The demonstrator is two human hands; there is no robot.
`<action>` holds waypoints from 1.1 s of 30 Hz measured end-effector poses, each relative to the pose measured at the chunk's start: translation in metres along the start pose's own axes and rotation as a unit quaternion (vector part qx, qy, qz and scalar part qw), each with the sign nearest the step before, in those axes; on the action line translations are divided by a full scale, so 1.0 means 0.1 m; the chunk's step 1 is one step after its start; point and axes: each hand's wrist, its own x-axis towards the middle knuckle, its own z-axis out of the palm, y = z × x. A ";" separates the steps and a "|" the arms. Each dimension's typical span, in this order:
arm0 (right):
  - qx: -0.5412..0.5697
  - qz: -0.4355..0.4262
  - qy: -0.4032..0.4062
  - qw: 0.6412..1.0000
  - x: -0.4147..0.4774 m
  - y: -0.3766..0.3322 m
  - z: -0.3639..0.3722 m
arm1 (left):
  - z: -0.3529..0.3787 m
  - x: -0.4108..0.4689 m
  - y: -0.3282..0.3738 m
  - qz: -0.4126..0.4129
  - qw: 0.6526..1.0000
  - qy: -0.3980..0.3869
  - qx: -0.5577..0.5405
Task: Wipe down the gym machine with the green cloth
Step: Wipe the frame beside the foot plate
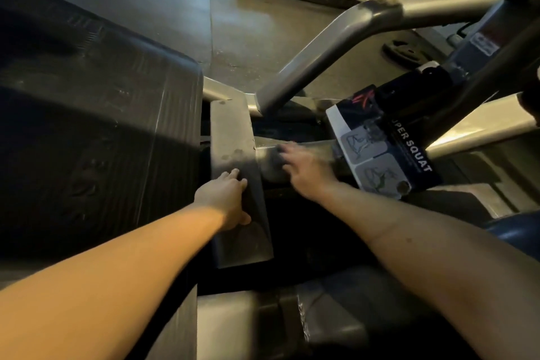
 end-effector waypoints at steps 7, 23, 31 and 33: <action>-0.084 0.061 0.073 0.992 0.14 -0.39 0.21 | 0.04 0.01 0.01 -0.013 1.000 0.003 0.004; -0.045 -0.005 0.060 0.997 0.01 -0.48 0.32 | 0.03 -0.03 -0.03 -0.016 1.000 0.009 -0.012; -0.091 0.106 0.075 0.987 0.17 0.34 -0.04 | 0.05 -0.05 -0.01 -0.013 1.000 0.016 -0.011; -0.078 0.146 0.119 0.979 0.13 0.11 0.11 | 0.05 -0.05 -0.01 -0.010 1.000 0.014 -0.010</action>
